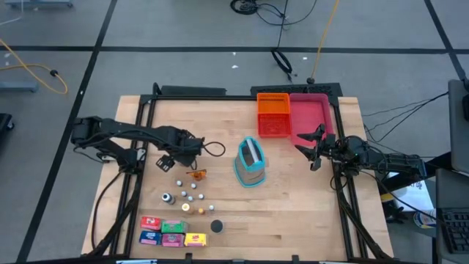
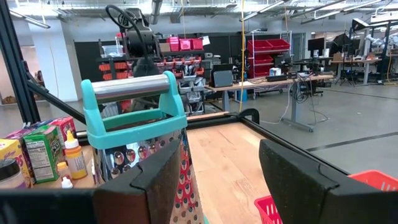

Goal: Pick & Place Kitchen Items
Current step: Put the red seasoning can into the orange bin

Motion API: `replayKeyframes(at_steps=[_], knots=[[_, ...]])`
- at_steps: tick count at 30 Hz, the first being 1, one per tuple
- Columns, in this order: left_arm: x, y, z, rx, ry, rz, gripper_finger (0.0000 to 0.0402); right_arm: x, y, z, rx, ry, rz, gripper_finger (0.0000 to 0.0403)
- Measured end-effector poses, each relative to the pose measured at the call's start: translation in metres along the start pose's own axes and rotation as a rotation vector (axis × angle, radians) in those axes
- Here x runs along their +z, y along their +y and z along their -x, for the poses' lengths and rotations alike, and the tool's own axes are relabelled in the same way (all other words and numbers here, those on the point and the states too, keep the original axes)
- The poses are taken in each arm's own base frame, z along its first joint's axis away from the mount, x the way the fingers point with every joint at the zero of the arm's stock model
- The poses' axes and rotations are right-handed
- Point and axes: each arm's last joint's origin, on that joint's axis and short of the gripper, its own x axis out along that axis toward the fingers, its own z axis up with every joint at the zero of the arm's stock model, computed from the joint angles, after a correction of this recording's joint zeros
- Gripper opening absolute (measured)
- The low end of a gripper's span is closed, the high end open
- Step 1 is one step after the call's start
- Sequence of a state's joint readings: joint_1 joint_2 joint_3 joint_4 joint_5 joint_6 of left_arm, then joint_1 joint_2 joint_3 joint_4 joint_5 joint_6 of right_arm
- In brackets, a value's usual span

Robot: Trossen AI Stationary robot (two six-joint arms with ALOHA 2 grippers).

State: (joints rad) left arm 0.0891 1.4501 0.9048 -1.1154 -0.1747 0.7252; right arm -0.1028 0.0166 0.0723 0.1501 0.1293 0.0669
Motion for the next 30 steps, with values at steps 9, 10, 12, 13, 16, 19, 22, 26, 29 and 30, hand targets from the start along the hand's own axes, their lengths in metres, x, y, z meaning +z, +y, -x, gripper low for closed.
replayKeyframes(at_steps=[9, 10, 12, 13, 16, 19, 22, 26, 29, 30], knots=[[0.0, 0.002, -0.016, -0.016, -0.016, 0.026, 0.0269, 0.0, 0.0, 0.0, 0.0, 0.0, 0.0, 0.021], [0.0, 0.002, -0.015, -0.016, -0.016, 0.04, 0.025, 0.0, 0.0, 0.0, 0.0, 0.0, 0.0, 0.021], [0.0, 0.002, -0.015, -0.015, -0.015, 0.061, 0.0211, 0.0, 0.0, 0.0, 0.0, 0.0, 0.0, 0.021], [0.0, 0.002, -0.015, -0.014, -0.015, 0.07, 0.0202, 0.0, 0.0, 0.0, 0.0, 0.0, 0.0, 0.021], [0.0, 0.002, -0.015, -0.014, -0.014, 0.095, 0.0202, 0.0, 0.0, 0.0, 0.0, 0.0, 0.0, 0.021], [0.0, 0.002, -0.015, -0.014, -0.014, 0.143, 0.0202, 0.0, 0.0, 0.0, 0.0, 0.0, 0.0, 0.021], [-0.001, 0.002, -0.015, -0.015, -0.012, 0.225, 0.0202, 0.0, 0.0, 0.0, 0.0, 0.0, 0.0, 0.021], [-0.003, 0.0, -0.014, -0.026, -0.002, 0.26, 0.0202, 0.0, 0.0, 0.0, 0.0, 0.0, 0.0, 0.021], [-0.005, -0.001, -0.009, -0.036, 0.016, 0.279, 0.0202, 0.0, 0.0, 0.0, 0.0, -0.001, 0.0, 0.021], [-0.007, -0.001, -0.006, -0.031, 0.023, 0.291, 0.0202, 0.0, 0.0, 0.0, 0.0, -0.002, 0.0, 0.021]])
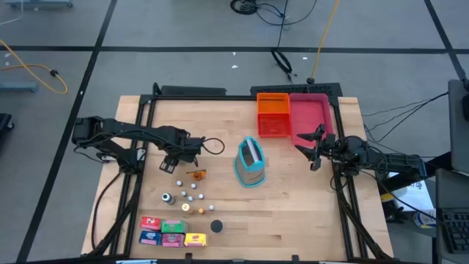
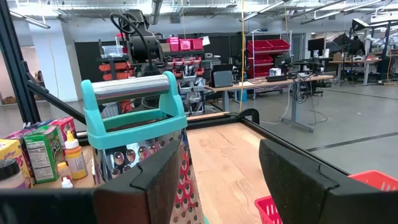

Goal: Pick & Place Kitchen Items
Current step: Put the red seasoning can into the orange bin

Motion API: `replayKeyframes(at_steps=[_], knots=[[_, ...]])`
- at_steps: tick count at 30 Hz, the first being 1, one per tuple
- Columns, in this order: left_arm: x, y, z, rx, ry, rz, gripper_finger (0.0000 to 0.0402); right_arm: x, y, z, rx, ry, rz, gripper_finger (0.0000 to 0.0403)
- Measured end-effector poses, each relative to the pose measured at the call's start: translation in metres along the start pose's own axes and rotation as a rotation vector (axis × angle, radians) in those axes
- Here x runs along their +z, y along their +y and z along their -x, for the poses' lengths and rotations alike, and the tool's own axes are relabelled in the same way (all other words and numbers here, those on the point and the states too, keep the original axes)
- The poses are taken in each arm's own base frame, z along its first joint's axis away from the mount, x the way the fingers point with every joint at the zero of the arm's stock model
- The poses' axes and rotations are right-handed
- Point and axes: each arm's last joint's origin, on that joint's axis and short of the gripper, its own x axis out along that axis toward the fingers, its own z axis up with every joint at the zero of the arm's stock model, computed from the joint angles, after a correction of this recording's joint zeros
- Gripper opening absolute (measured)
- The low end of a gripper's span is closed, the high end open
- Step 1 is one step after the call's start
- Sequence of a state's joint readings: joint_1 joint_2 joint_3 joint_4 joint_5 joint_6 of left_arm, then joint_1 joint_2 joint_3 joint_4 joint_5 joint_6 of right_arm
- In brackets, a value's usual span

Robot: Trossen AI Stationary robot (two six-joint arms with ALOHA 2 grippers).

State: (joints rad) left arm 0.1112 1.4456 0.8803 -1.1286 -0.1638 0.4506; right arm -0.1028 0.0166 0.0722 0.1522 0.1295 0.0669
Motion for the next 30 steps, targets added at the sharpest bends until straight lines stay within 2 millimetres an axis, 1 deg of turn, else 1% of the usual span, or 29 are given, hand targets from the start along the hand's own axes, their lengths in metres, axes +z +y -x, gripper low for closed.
replayKeyframes(at_steps=[4, 8, 13, 17, 21, 24, 27, 30], knots=[[-0.001, 0.005, 0.018, 0.057, 0.023, 0.057, 0.0202, 0.0, 0.0, 0.0, 0.0, -0.001, 0.0, 0.021], [0.002, 0.013, 0.047, 0.116, -0.02, 0.107, 0.0202, 0.0, 0.0, 0.0, -0.001, -0.001, 0.0, 0.021], [0.008, 0.025, 0.092, 0.212, -0.136, 0.167, 0.0202, 0.0, 0.0, 0.0, -0.004, -0.001, -0.021, 0.021], [0.008, 0.034, 0.129, 0.307, -0.243, 0.207, 0.0202, -0.001, 0.0, -0.001, -0.011, 0.01, -0.025, 0.021], [0.007, 0.039, 0.16, 0.364, -0.353, 0.243, 0.0202, 0.002, 0.0, -0.005, -0.028, -0.013, -0.027, 0.021], [0.008, 0.042, 0.173, 0.391, -0.419, 0.25, 0.0202, 0.001, 0.001, -0.01, -0.032, 0.033, -0.015, 0.021], [0.01, 0.043, 0.179, 0.396, -0.456, 0.235, 0.0202, 0.013, 0.002, -0.018, -0.033, 0.032, 0.009, 0.021], [0.015, 0.045, 0.177, 0.399, -0.457, 0.222, 0.0202, 0.025, 0.004, -0.028, -0.047, 0.067, 0.022, 0.021]])
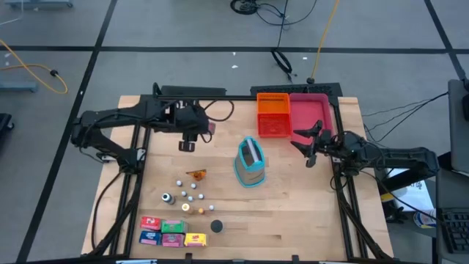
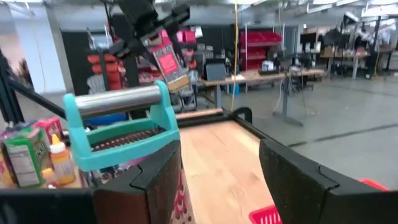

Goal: Pick & Place Kitchen Items
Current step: Put the red seasoning can into the orange bin

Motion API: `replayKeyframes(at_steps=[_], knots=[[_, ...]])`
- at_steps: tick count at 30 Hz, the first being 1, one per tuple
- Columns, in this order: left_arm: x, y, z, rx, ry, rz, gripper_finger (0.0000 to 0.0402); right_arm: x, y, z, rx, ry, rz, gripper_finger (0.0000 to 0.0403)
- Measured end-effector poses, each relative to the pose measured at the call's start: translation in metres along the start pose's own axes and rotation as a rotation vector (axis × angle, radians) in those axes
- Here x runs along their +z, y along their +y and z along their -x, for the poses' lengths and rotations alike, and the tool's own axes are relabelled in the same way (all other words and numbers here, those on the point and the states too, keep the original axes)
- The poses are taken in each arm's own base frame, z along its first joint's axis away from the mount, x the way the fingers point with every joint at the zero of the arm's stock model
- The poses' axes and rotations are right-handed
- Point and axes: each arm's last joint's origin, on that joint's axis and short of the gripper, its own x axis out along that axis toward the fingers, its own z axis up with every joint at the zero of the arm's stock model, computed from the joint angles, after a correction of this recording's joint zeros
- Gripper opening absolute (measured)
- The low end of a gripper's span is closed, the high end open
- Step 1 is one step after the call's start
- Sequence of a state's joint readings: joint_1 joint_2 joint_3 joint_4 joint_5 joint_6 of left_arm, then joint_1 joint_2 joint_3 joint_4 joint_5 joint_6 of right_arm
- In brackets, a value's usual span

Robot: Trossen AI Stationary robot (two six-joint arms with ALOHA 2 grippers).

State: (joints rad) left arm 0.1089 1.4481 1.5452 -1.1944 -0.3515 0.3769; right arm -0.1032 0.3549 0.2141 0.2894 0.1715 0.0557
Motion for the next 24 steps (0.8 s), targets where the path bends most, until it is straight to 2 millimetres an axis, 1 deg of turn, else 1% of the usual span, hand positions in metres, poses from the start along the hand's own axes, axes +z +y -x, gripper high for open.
replayKeyframes(at_steps=[5, 9, 13, 15, 20, 24], knots=[[0.01, -0.001, -0.015, -0.001, 0.002, -0.014, 0.0202, 0.024, 0.005, -0.02, -0.001, 0.036, 0.056, 0.021], [0.018, -0.001, -0.021, 0.004, 0.034, -0.035, 0.0202, 0.043, 0.009, -0.04, 0.015, 0.057, 0.097, 0.021], [0.03, 0.009, -0.011, 0.029, 0.027, -0.033, 0.0202, 0.058, 0.014, -0.06, 0.017, 0.073, 0.137, 0.021], [0.036, 0.014, -0.005, 0.037, 0.011, -0.033, 0.0202, 0.061, 0.016, -0.07, 0.019, 0.097, 0.158, 0.021], [0.052, 0.025, 0.009, 0.044, -0.025, -0.048, 0.0202, 0.076, 0.021, -0.097, 0.026, 0.101, 0.182, 0.021], [0.063, 0.03, 0.008, 0.049, 0.003, -0.055, 0.0202, 0.085, 0.027, -0.116, 0.099, 0.11, 0.198, 0.021]])
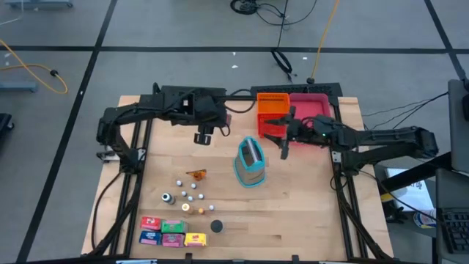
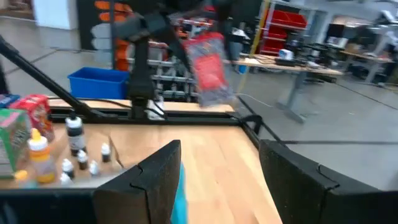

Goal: Pick & Place Kitchen Items
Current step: Put the red seasoning can into the orange bin

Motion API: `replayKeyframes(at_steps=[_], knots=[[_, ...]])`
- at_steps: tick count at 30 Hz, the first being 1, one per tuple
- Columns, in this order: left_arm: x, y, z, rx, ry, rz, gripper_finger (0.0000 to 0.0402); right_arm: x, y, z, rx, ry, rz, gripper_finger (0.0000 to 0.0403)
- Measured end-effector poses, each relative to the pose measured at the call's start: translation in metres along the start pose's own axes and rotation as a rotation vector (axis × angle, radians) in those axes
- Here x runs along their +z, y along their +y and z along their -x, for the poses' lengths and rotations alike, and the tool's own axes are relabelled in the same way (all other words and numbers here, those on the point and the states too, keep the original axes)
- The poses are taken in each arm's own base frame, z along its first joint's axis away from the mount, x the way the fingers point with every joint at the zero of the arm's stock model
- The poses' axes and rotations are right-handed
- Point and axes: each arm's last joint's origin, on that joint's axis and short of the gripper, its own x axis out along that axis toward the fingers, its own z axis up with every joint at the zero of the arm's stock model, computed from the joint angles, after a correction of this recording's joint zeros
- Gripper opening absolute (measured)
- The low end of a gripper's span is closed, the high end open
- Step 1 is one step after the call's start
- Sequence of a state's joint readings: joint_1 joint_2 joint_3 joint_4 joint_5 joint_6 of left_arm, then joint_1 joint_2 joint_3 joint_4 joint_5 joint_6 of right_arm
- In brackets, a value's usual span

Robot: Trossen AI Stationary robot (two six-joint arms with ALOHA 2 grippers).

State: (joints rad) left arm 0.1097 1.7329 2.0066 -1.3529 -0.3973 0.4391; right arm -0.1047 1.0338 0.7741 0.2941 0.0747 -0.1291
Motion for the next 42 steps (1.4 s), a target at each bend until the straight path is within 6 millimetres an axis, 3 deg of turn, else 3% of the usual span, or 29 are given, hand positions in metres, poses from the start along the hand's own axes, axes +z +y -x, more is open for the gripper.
replayKeyframes(at_steps=[10, 26, 42], knots=[[0.018, 0.004, -0.009, -0.016, 0.007, -0.027, 0.0202, 0.011, 0.002, -0.046, 0.009, 0.042, 0.064, 0.021], [0.018, 0.004, -0.007, -0.029, 0.001, -0.03, 0.0202, 0.015, 0.009, -0.1, 0.03, 0.11, 0.111, 0.021], [0.016, 0.003, -0.007, -0.037, 0.024, -0.014, 0.0202, 0.025, 0.007, -0.097, -0.047, 0.1, 0.183, 0.0226]])
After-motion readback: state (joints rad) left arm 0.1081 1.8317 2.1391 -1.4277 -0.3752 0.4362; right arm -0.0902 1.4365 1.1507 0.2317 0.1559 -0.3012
